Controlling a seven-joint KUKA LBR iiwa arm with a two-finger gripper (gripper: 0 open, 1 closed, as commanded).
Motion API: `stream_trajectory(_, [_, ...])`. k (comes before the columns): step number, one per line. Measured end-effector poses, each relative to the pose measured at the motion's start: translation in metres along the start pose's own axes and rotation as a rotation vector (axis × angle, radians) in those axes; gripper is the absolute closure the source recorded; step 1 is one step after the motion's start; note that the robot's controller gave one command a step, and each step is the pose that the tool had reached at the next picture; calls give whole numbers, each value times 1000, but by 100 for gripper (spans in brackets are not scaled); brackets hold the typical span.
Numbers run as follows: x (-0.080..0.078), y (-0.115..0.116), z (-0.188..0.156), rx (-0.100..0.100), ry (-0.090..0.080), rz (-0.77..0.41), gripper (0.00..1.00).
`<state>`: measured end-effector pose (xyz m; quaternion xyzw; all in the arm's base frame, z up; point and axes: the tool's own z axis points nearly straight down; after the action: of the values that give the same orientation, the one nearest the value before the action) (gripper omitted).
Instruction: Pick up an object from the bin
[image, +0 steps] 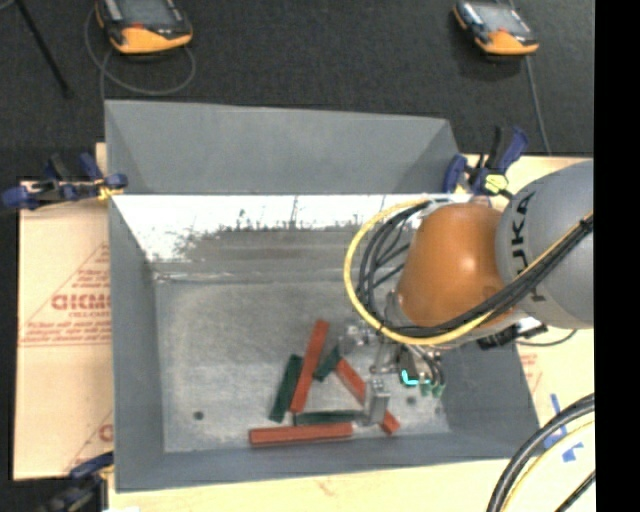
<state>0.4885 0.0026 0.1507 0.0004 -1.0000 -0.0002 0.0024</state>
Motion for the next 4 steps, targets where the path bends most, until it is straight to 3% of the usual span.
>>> stream_trajectory(1, [-66,7,81,2,-14,-157,0])
stream_trajectory(2, [-91,42,79,2,-11,-503,0])
stream_trajectory(4, [-94,42,78,0,-14,-491,0])
